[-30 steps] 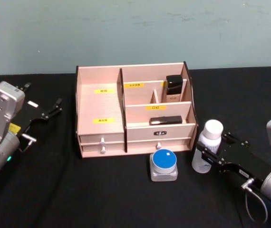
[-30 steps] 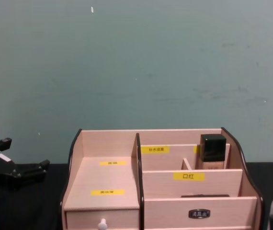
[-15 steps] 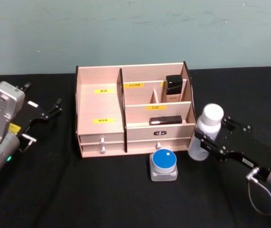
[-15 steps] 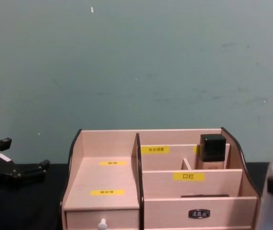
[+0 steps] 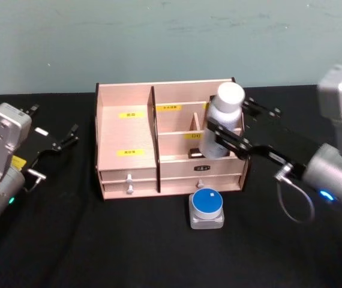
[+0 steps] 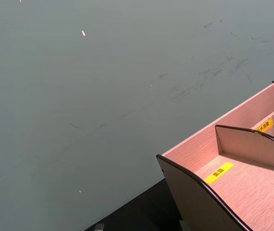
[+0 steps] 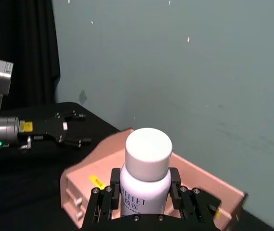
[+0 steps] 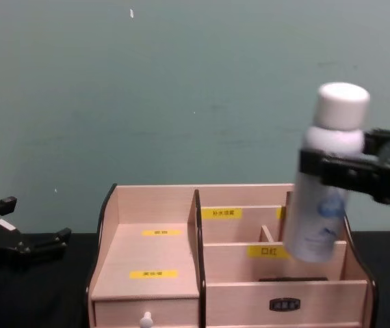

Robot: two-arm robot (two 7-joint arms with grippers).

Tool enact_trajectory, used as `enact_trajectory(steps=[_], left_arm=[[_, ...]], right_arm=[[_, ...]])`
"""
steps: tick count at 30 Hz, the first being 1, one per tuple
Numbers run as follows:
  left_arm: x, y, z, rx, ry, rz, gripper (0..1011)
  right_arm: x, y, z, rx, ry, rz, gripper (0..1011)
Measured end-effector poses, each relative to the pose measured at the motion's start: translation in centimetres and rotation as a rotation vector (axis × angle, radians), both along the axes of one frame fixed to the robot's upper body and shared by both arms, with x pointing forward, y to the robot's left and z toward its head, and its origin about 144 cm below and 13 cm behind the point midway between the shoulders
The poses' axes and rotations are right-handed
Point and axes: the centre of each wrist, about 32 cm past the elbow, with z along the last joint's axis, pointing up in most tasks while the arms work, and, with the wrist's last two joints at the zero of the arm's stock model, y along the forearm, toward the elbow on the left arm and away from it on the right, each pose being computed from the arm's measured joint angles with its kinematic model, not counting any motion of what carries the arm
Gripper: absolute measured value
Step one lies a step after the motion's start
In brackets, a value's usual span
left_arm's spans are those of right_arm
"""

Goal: Pick up the facial cleanser and watermelon frost from the table and place them into the tiered storage box.

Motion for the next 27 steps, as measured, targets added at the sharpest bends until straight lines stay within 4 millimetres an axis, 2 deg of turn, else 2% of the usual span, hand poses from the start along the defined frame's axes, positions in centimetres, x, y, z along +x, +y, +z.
enact_trajectory(steps=[8,14,27], left_arm=[[0.0,0.0,0.0,0.0,0.0,0.0,1010],[0.0,0.0,0.0,0.0,0.0,0.0,1010],[0.0,0.0,0.0,0.0,0.0,0.0,1010]], right_arm=[[3.9,2.7,0.3,-0.007,-0.027,0.01,593],[6.3,4.0,-0.2,-0.016,-0.036,0.003,593],[9.1,4.9,-1.2,-0.022,-0.027,-0.028,593]])
